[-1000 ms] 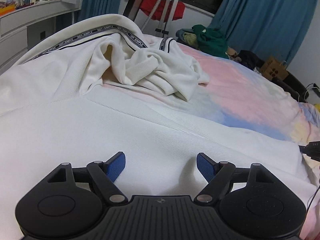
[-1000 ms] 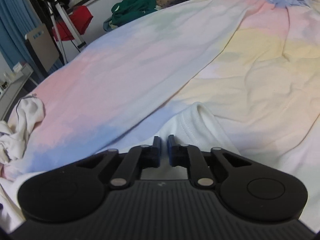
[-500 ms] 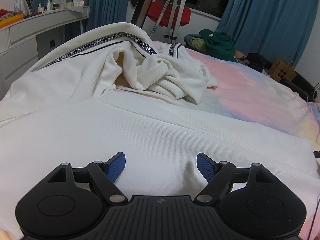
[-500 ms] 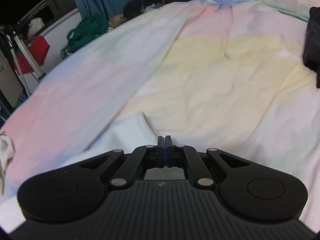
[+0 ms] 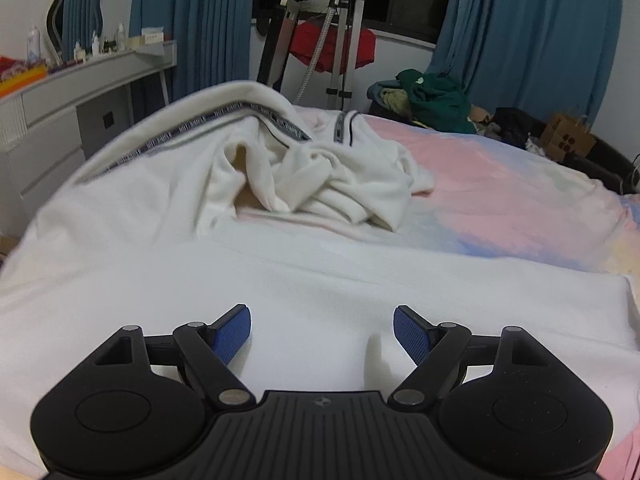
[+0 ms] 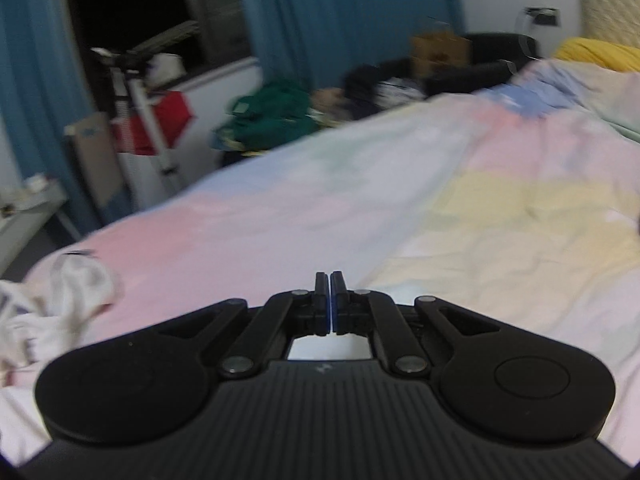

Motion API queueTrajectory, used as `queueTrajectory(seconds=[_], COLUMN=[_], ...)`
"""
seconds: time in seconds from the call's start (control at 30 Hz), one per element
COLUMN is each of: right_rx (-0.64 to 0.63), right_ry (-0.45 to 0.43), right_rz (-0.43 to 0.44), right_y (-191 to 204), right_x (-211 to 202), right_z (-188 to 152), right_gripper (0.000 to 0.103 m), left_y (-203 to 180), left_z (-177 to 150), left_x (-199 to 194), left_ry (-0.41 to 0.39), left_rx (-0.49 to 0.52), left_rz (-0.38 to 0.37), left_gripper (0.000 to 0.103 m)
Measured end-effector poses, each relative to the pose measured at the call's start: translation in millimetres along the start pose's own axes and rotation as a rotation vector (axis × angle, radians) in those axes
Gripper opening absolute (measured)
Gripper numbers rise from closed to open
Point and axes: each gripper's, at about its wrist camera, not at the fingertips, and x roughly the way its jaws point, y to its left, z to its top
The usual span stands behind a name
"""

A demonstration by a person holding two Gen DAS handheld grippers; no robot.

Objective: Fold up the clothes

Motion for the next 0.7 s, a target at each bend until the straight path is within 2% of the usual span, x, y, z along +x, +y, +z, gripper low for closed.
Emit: queueTrajectory(seconds=[0.23, 0.33, 0.47, 0.5, 0.57, 0.63, 0.7], right_rx=[-0.003, -0.045, -0.129, -0.15, -0.191, -0.213, -0.179], right_ry=[0.027, 0.05, 0.105, 0.12, 0.15, 0.178, 0.217], right_rz=[0.2, 0.271, 0.342, 0.359, 0.391, 0.408, 0.429], right_y=[48, 73, 114, 125, 146, 172, 204], right_x=[-18, -18, -7, -4, 3, 17, 42], right_z=[-15, -27, -46, -51, -61, -70, -79], right_gripper=[0.006, 0.006, 0.007, 0.01, 0.024, 0.059, 0.061], left_y=[-15, -4, 20, 27, 43, 60, 76], left_z=[42, 41, 27, 25, 26, 28, 30], left_x=[-31, -23, -9, -6, -7, -8, -8], left_ry=[-0.109, -0.118, -0.088, -0.075, -0.079, -0.113, -0.152], left_rx=[0.097, 0.033, -0.052, -0.075, -0.156, -0.199, -0.23], left_rz=[0.006, -0.009, 0.0, -0.01, -0.047, -0.075, -0.1], left_gripper=[0.082, 0.082, 0.082, 0.082, 0.082, 0.083, 0.086])
